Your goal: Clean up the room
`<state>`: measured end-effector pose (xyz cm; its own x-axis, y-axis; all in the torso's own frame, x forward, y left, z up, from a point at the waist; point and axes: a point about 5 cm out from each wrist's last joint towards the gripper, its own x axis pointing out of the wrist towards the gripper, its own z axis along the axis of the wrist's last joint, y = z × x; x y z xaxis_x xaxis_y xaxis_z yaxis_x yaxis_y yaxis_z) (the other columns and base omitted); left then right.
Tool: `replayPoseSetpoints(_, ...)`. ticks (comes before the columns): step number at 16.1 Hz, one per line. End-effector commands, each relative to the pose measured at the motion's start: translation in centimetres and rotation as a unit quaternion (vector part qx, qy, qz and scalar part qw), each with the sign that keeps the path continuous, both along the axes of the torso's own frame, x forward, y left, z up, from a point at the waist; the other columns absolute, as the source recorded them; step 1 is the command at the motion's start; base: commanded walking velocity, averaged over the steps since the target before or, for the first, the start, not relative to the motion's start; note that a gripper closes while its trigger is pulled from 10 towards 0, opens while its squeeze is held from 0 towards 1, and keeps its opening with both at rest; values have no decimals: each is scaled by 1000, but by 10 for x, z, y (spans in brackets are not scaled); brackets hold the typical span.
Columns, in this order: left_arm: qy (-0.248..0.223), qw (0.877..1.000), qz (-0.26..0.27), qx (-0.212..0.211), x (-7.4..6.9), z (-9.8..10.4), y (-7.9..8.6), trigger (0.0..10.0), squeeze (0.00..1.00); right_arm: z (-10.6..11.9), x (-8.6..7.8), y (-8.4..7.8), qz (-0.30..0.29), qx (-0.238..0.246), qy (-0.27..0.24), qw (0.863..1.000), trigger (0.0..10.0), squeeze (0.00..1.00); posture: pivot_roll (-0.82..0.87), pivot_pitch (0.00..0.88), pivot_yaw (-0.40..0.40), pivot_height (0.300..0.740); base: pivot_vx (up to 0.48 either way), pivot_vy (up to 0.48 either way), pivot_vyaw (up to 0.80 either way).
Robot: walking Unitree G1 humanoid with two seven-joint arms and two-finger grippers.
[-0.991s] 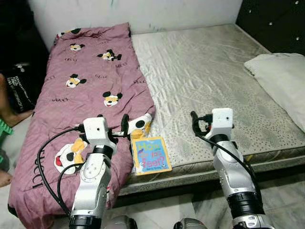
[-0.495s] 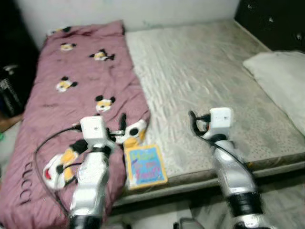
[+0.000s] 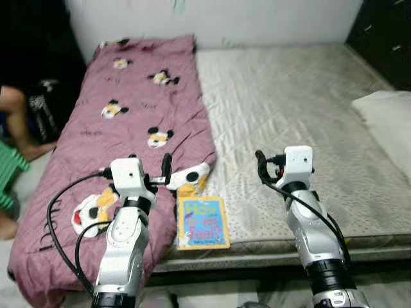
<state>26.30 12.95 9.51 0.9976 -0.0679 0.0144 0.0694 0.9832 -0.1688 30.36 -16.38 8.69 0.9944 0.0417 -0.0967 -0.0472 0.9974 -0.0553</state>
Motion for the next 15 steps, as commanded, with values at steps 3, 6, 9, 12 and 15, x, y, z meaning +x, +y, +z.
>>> replayPoseSetpoints(3,13,999,23,29,-11,-2,16,10000,0,3,-7,1,10,17,-6,1000,10000,0,-27,89,43,740,0,0,0)
replayPoseSetpoints(6,23,998,42,50,-28,-2,35,10000,0,0,-24,-5,10,19,2,1000,10000,0,-23,120,44,740,0,0,0)
replayPoseSetpoints(9,35,996,45,63,-42,-3,46,10000,0,-3,-42,-13,14,13,14,1000,10000,0,-25,144,48,740,0,0,0)
replayPoseSetpoints(12,42,996,45,62,-43,-2,47,10000,0,-3,-47,-17,13,12,23,1000,10000,0,-26,157,51,740,0,0,0)
replayPoseSetpoints(15,42,996,43,60,-42,1,44,10000,0,-2,-49,-14,19,13,27,999,10000,0,-22,160,51,740,0,0,0)
